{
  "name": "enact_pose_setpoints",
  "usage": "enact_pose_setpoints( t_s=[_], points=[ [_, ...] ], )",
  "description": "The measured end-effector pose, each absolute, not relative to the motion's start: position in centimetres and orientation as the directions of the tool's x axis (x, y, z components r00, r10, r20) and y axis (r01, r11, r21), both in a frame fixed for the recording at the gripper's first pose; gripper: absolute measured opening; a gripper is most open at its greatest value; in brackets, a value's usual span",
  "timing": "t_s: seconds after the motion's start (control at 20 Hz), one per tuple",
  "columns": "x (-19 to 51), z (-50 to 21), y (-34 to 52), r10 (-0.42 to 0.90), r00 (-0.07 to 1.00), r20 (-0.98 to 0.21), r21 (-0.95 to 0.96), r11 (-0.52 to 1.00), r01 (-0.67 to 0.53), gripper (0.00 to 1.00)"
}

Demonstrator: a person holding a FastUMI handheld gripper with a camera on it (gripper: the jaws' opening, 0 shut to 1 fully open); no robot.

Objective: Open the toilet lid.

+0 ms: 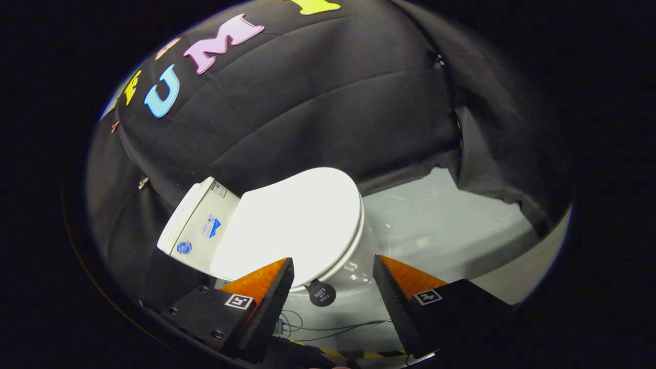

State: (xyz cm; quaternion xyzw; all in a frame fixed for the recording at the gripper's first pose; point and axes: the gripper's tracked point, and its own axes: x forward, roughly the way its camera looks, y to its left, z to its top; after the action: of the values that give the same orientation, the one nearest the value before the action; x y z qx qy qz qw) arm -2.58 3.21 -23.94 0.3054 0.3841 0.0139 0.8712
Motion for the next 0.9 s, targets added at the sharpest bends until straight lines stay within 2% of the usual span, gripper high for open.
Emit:
enact_pose_setpoints(
  t_s=[0.45, 0.7, 0.9],
  points=[
    [-6.4, -29.0, 5.4, 0.342, 0.532, -0.774, 0.578, 0.724, 0.376, 0.97],
    [-6.7, -29.1, 6.6, 0.420, 0.513, -0.749, 0.652, 0.606, 0.456, 0.97],
    [-6.9, -29.7, 8.1, 0.490, 0.491, -0.720, 0.690, 0.434, 0.579, 0.97]
  ],
)
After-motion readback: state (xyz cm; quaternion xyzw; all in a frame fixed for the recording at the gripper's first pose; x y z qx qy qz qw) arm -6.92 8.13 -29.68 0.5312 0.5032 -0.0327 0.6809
